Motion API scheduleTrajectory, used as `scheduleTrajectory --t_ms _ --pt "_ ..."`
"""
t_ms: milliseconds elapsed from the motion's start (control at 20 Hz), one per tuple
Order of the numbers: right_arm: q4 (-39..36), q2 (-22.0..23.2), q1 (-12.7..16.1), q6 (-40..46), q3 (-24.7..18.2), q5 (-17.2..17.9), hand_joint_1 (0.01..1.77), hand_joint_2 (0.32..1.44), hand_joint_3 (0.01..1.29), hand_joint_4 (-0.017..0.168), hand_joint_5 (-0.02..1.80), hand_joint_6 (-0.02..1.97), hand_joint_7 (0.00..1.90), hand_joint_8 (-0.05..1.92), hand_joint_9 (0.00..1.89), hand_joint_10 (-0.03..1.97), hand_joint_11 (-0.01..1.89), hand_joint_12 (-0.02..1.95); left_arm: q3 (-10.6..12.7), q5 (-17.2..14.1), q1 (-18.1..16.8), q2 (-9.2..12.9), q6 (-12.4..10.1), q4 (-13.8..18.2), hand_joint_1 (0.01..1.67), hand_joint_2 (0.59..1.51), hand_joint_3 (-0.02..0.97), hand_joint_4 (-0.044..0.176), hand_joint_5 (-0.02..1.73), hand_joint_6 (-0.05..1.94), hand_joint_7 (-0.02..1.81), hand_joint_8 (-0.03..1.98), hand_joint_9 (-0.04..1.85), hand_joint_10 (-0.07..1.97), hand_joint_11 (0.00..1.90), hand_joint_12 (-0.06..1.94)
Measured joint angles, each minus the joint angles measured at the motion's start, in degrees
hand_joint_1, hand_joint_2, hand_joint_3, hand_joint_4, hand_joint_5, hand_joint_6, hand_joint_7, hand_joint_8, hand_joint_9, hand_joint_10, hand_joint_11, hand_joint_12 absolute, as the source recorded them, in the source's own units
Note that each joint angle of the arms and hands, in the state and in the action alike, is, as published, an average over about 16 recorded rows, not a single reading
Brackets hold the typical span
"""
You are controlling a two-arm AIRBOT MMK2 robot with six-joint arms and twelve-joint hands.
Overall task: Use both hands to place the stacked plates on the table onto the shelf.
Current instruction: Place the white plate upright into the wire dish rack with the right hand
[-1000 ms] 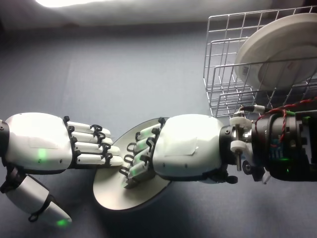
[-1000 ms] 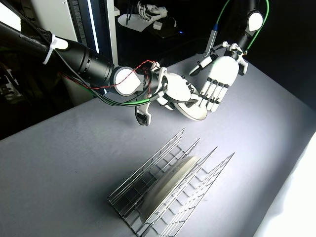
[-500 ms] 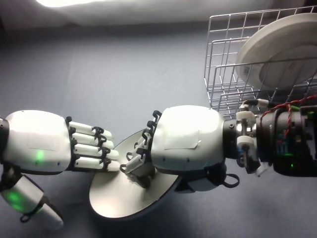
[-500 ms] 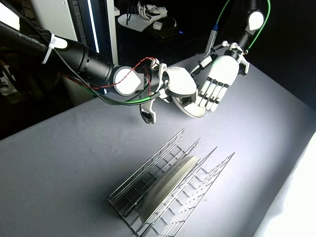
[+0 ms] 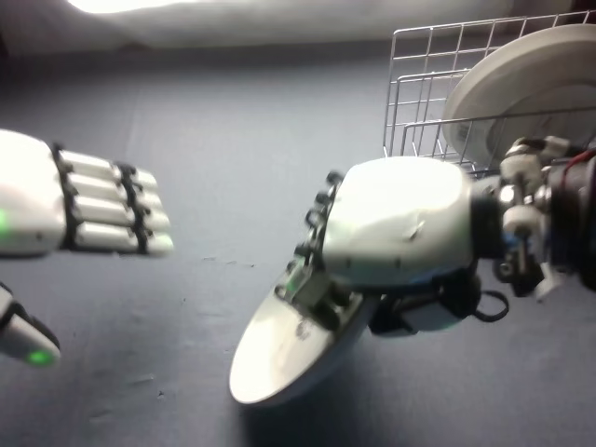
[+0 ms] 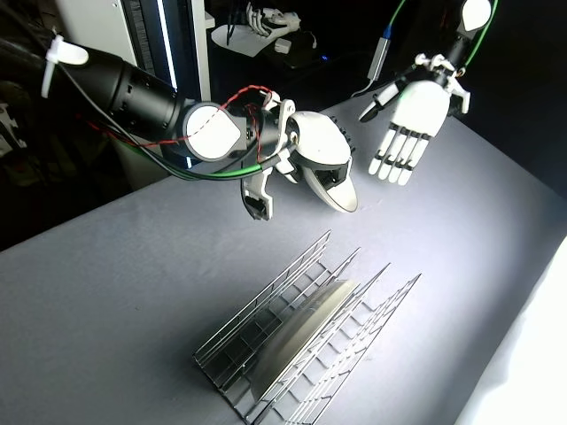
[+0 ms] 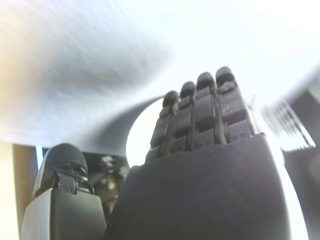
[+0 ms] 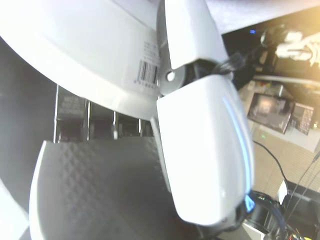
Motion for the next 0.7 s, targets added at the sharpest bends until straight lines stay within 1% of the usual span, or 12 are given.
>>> scheduleTrajectory --t_ms 200,400,550,700 --pt "2.8 3.8 2.4 0.1 -2.8 -0.1 1.37 0.99 0.01 -0.001 0.82 1.06 0.92 0.92 0.94 1.19 0.92 1.36 -0.1 -1.1 -3.2 2.9 -0.9 0.2 0.01 1.069 0.019 -0.001 0.01 0.01 0.02 0.01 0.02 0.01 0.01 0.00" --pt "7.8 7.3 4.6 0.1 -5.3 -0.1 1.37 1.00 0.01 -0.002 0.84 1.09 0.93 0.95 0.97 1.20 0.92 1.37 0.1 -2.2 -6.3 5.4 -2.2 0.0 0.01 1.063 0.019 -0.001 0.01 0.01 0.02 0.01 0.02 0.01 0.01 0.00" --pt "12.7 9.5 6.0 0.1 -6.7 -0.1 1.37 1.01 0.01 -0.002 0.84 1.12 0.93 0.98 0.97 1.20 0.93 1.38 0.4 -2.6 -7.6 6.6 -3.1 0.1 0.01 1.060 0.019 -0.001 0.02 0.01 0.02 0.01 0.02 0.01 0.01 0.00" --pt "18.7 11.4 7.1 0.1 -7.7 -0.1 1.37 1.01 0.01 -0.002 0.84 1.13 0.92 1.00 0.97 1.21 0.94 1.39 0.8 -2.9 -8.6 7.4 -3.9 0.1 0.01 1.060 0.019 -0.001 0.02 0.01 0.02 0.01 0.02 0.01 0.01 0.00"
